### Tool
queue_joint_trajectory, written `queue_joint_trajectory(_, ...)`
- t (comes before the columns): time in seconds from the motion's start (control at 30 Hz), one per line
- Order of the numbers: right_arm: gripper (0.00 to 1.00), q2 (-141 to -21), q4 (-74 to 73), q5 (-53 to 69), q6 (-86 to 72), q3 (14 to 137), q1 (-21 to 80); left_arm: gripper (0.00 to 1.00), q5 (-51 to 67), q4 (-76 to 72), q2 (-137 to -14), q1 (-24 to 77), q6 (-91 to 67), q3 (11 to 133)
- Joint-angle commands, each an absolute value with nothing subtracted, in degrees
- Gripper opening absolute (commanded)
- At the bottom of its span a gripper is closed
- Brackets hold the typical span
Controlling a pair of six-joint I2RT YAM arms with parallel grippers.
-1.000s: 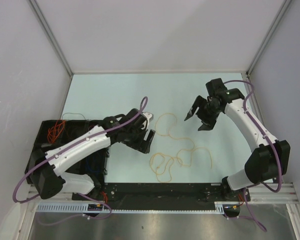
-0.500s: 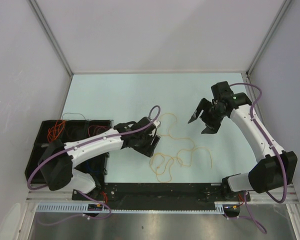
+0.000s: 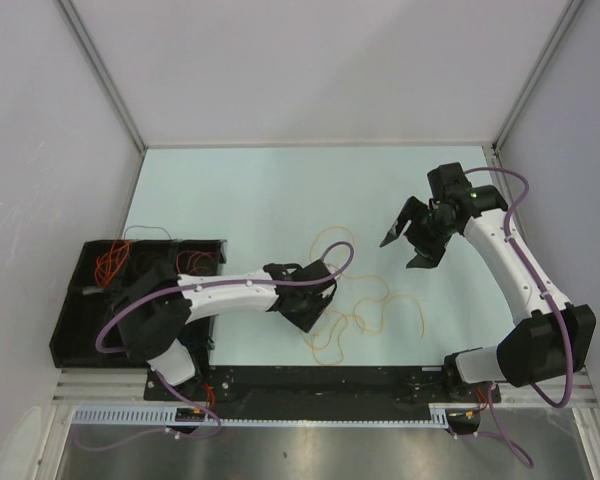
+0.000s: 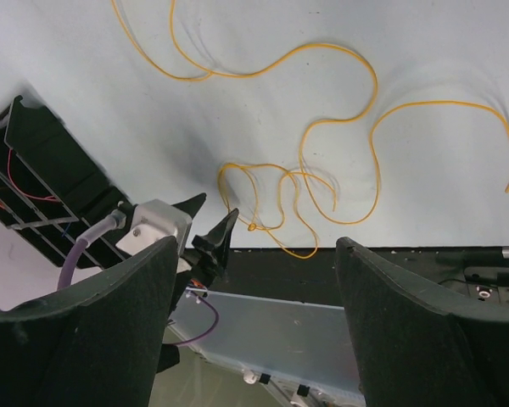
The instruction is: Untangle the cables
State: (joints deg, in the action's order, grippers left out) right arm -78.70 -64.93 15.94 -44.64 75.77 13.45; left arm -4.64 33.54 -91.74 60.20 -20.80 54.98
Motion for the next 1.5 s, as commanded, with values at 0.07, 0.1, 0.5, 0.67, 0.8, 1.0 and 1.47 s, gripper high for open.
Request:
queue_joint_trajectory(0.07, 0.79, -77.0, -65.7, 16.5, -43.2, 75.7, 12.9, 0.53, -9.4, 32.4, -94.4, 60.4, -19.7, 57.6)
queue_joint_trajectory(0.1, 0.79, -77.0, -65.7, 16.6, -43.1, 75.7, 13.0, 0.53, -9.5, 32.3, -94.7, 60.4, -19.5, 57.7)
queue_joint_trajectory(0.5, 0.79, -76.9, -65.7, 16.9, -42.7, 75.7, 13.0, 0.5, -9.7, 30.3, -97.5, 60.4, -18.5, 59.6)
queue_joint_trajectory(0.67, 0.79, -77.2, -65.7, 17.1, -42.7, 75.7, 13.0, 0.42, -11.4, 30.3, -99.1, 60.4, -18.4, 59.9)
queue_joint_trajectory(0.8, 0.79, -77.3, -65.7, 17.1, -42.8, 75.7, 12.9, 0.36, -11.2, 29.3, -99.8, 60.0, -18.0, 59.5)
queue_joint_trajectory(1.0, 0.79, -77.5, -65.4, 17.6, -43.0, 75.7, 12.8, 0.04, -9.8, 28.6, -100.3, 58.5, -17.8, 57.9)
queue_joint_trajectory(1.47, 0.77, -79.0, -59.9, 22.4, -44.8, 75.7, 12.6, 0.0, -12.2, 43.7, -86.7, 54.0, -19.2, 66.0)
